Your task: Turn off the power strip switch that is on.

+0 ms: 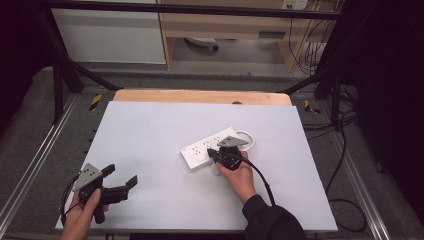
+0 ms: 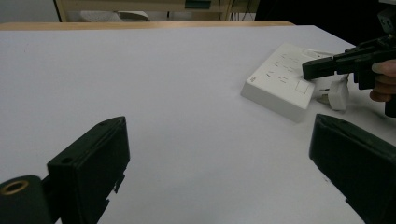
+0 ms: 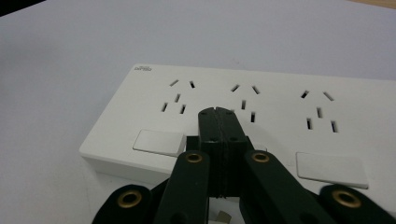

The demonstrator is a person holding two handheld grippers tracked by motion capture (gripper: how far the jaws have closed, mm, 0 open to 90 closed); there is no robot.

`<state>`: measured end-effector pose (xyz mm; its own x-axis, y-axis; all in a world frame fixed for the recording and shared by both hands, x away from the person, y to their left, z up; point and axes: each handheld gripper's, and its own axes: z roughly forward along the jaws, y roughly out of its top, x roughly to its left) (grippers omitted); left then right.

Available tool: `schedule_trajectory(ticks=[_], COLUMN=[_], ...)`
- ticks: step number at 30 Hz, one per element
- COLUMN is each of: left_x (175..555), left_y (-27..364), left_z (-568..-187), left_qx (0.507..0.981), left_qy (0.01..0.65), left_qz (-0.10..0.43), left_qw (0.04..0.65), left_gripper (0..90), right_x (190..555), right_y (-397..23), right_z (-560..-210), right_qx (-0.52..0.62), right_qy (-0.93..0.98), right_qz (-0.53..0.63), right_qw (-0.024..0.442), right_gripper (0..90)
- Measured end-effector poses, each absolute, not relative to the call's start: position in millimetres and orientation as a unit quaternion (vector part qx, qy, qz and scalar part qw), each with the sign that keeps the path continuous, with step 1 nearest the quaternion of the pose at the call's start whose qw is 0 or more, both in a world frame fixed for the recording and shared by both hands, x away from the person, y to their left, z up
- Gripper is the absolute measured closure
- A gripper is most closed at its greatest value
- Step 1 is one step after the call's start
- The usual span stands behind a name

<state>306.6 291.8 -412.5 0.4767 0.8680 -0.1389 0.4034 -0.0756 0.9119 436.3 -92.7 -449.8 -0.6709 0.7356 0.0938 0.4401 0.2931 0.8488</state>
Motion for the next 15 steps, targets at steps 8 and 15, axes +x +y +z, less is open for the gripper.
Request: schedule_trajectory(ticks=[8, 15], left_x=[306.2, 306.2], left_y=[291.9, 291.7], left_z=[-412.2, -412.9], left_qx=[0.695, 0.694], left_qy=[0.456, 0.460], left_qz=[0.232, 0.231], left_qw=[0.506, 0.503], left_gripper=[4.9, 4.9], right_x=[435.2, 434.1], right_y=[-95.7, -98.3], right_z=[-445.8, -440.1], right_qx=[0.371, 0.367], right_qy=[0.786, 0.779], right_qz=[0.468, 0.481], right_qw=[0.161, 0.163], right_gripper=[90.0, 90.0])
